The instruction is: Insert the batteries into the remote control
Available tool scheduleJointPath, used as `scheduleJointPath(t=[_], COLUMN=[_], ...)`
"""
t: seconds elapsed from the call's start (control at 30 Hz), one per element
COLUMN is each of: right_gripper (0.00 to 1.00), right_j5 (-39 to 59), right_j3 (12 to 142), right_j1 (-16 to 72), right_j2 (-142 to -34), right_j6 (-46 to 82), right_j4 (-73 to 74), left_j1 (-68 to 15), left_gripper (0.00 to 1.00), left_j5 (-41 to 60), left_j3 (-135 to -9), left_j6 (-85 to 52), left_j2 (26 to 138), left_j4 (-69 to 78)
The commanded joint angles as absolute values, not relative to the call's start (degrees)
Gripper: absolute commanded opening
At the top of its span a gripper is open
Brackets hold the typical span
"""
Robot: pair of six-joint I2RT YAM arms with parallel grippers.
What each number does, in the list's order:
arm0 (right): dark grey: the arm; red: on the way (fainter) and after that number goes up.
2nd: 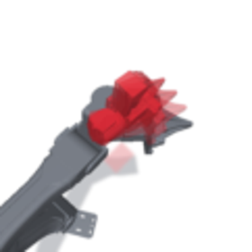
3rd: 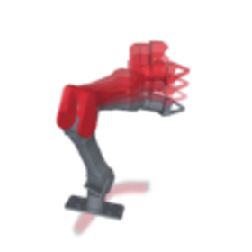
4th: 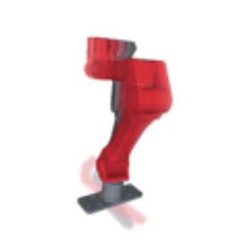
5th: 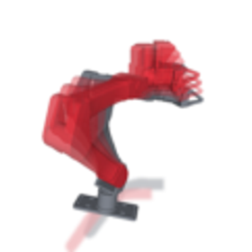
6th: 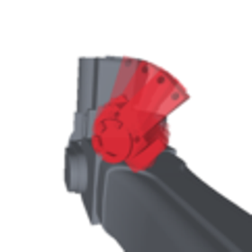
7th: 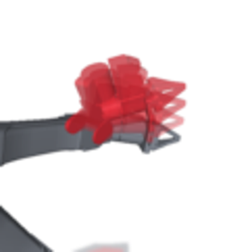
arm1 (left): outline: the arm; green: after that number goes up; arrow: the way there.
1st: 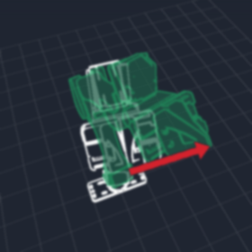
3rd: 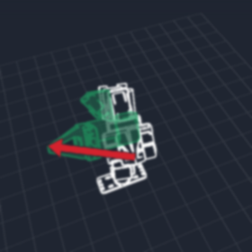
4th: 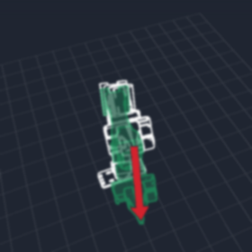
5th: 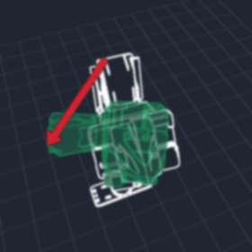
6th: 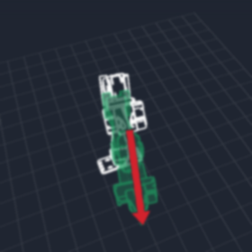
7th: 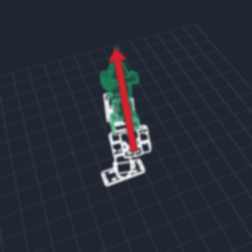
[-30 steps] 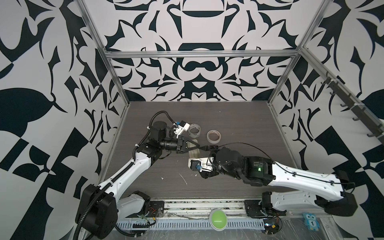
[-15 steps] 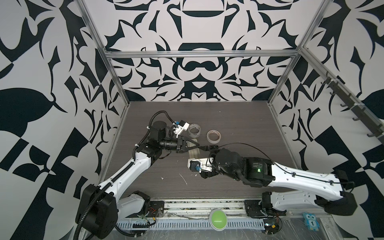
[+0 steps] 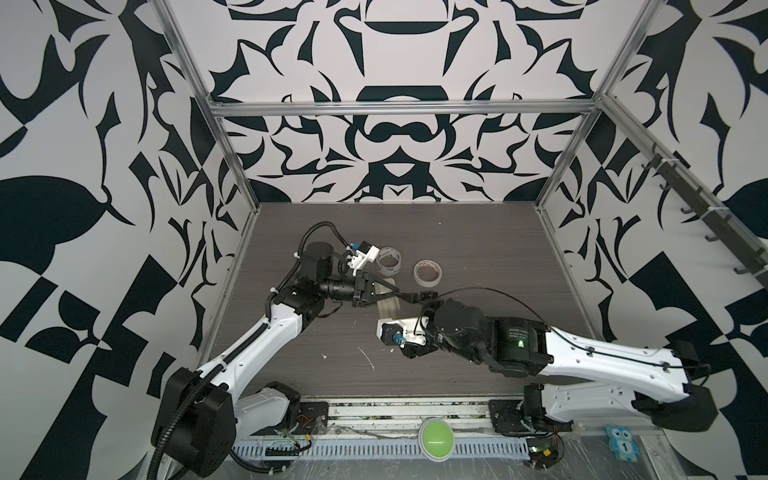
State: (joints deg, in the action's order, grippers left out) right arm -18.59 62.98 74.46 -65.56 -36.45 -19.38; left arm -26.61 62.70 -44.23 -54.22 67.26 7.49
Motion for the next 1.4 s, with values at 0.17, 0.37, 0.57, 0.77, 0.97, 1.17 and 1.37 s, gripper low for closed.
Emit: scheduleJointPath(t=[0.17, 0.37, 0.57, 0.77, 0.97, 1.17, 1.37], right_gripper=[0.82, 0.82, 0.82, 0.83, 0.83, 0.83, 0.83], right_j5=[-22.57, -22.35, -21.72, -17.67, -15.98, -16.04, -16.6], right_j3=[62.4, 61.81, 61.48, 62.03, 62.42, 62.54, 62.84], right_j1=[74.62, 74.86, 75.09, 75.23, 75.24, 75.23, 75.23], right_j2=[-63.67, -62.78, -62.49, -61.79, -62.99, -63.62, -64.7], right_j6=[-37.03, -37.19, -37.44, -36.77, -36.43, -36.48, -36.53], right_j4=[-14.02, -13.3, -13.35, -15.71, -17.48, -18.26, -18.2], left_j1=[-26.64, -26.61, -26.42, -26.02, -26.02, -26.02, -25.99], left_gripper=[0.0, 0.0, 0.0, 0.0, 0.0, 0.0, 0.0], left_j5=[65.78, 65.81, 65.82, 65.74, 65.83, 65.83, 65.83], left_j3=[-43.91, -43.96, -43.87, -43.68, -43.69, -43.55, -43.6], left_j6=[-54.25, -54.16, -54.02, -53.82, -53.79, -53.68, -53.69], left_j2=[67.34, 67.34, 67.22, 67.26, 67.15, 66.97, 66.8], left_j4=[7.47, 7.38, 7.12, 6.86, 6.77, 6.77, 6.77])
